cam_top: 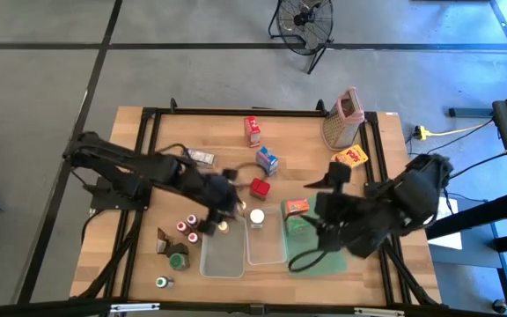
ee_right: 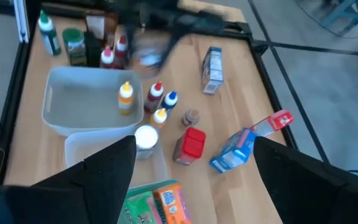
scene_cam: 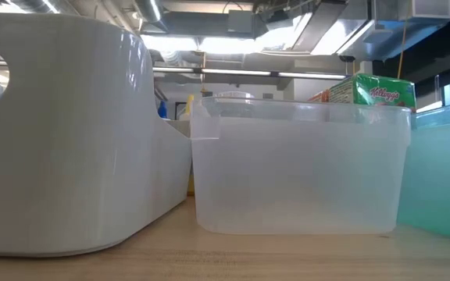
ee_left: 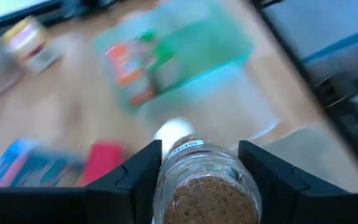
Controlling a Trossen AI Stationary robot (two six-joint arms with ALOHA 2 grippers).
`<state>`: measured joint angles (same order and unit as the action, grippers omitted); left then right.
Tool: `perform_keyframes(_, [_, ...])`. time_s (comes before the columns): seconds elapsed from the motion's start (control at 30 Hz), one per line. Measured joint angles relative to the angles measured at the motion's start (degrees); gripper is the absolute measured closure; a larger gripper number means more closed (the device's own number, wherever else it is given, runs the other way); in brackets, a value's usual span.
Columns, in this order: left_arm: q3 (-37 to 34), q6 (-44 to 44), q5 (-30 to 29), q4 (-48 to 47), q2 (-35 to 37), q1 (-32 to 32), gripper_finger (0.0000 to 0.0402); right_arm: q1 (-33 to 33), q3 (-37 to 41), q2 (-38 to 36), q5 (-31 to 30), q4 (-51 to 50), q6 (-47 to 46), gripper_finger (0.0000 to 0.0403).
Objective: Pick & Place Kitchen Items
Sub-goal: Put the brown seasoning bottle into the white bin
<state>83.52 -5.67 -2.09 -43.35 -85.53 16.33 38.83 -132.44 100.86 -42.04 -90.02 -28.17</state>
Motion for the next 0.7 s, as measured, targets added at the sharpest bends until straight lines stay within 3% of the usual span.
perform_keyframes(0.2, [11.31, -2.54, 1.82, -1.55, -13.65, 4.49, 0.0215, -0.31, 0.00, -1.33, 0.07, 0.00, 0.56, 0.0075])
perform_keyframes(0.4, [21.23, -5.06, 3.32, -7.36, -25.82, 3.54, 0.0215, -0.30, 2.85, -1.37, 1.62, 0.00, 0.80, 0.0075])
perform_keyframes(0.7, [23.13, 9.15, -0.48, -7.98, -35.52, 0.88, 0.0215, -0.57, 6.81, -1.33, 1.79, -0.01, 0.73, 0.0075])
